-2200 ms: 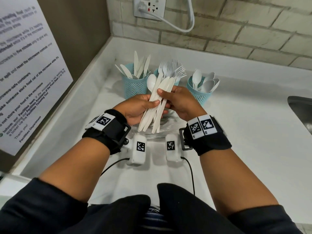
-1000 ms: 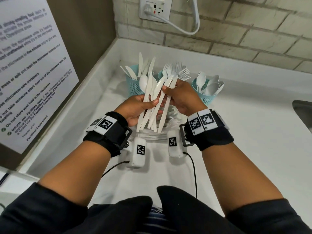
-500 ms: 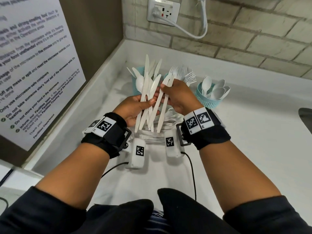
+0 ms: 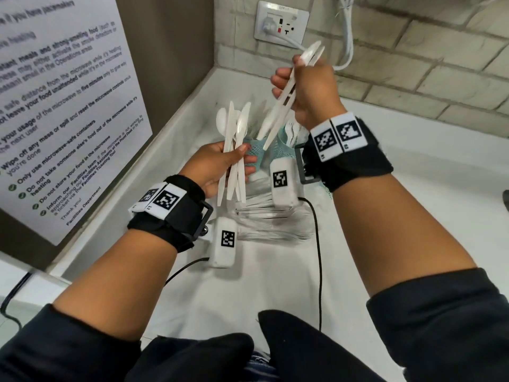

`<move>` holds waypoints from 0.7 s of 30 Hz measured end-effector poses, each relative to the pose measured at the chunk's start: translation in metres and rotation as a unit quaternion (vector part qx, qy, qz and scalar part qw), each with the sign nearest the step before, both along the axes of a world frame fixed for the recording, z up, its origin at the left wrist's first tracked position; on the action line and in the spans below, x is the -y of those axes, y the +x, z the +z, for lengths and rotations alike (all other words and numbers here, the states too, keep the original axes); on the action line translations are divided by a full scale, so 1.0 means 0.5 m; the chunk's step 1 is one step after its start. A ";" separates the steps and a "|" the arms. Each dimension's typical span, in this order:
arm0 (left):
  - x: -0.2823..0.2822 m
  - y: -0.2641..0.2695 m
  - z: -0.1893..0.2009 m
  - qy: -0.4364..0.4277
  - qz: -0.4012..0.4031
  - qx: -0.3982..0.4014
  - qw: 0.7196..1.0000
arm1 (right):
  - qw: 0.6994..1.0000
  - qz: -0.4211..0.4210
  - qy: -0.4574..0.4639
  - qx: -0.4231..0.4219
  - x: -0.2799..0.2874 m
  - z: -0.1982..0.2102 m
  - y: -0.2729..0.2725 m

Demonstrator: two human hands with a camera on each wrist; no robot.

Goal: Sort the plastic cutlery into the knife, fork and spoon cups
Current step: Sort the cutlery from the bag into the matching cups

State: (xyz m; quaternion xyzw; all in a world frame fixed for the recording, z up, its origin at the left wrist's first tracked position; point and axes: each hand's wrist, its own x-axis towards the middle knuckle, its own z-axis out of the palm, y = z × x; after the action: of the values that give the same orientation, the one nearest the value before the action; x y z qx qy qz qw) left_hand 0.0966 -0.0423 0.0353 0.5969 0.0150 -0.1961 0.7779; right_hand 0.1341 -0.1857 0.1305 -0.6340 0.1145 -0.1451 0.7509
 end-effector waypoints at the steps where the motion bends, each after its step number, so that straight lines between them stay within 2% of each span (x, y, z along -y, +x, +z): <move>1: -0.001 0.001 0.001 0.001 0.009 0.003 1.000 | 1.000 -0.004 -0.010 -0.004 -0.002 0.003 0.005; 4: -0.004 0.007 0.004 0.004 0.035 0.003 0.999 | 0.996 0.032 -0.065 -0.055 -0.015 -0.020 0.012; 7: -0.006 0.010 0.005 0.002 0.040 0.000 0.999 | 0.991 0.079 -0.051 -0.094 -0.027 -0.050 0.016; 10: -0.007 0.011 0.007 -0.006 0.041 -0.003 0.999 | 0.997 0.048 0.009 -0.061 -0.030 -0.049 0.026; 12: -0.009 0.013 0.009 -0.007 0.048 -0.003 0.999 | 0.998 0.039 0.014 -0.037 -0.030 -0.040 0.031; 14: -0.010 0.015 0.013 -0.010 0.054 -0.003 0.998 | 0.995 0.081 -0.049 -0.041 -0.034 -0.035 0.030; 17: -0.007 0.018 0.018 -0.017 0.057 -0.006 0.998 | 0.966 0.151 -0.190 -0.090 -0.043 -0.048 0.028; 21: -0.005 0.017 0.021 -0.026 0.054 -0.015 0.998 | 0.965 0.106 -0.218 -0.097 -0.043 -0.071 0.042</move>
State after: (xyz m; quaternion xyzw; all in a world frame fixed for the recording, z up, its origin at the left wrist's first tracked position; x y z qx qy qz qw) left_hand 0.1051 -0.0397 0.0460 0.5719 0.0537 -0.1634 0.8021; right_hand 0.1551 -0.1644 0.0949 -0.8019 0.0840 -0.0237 0.5911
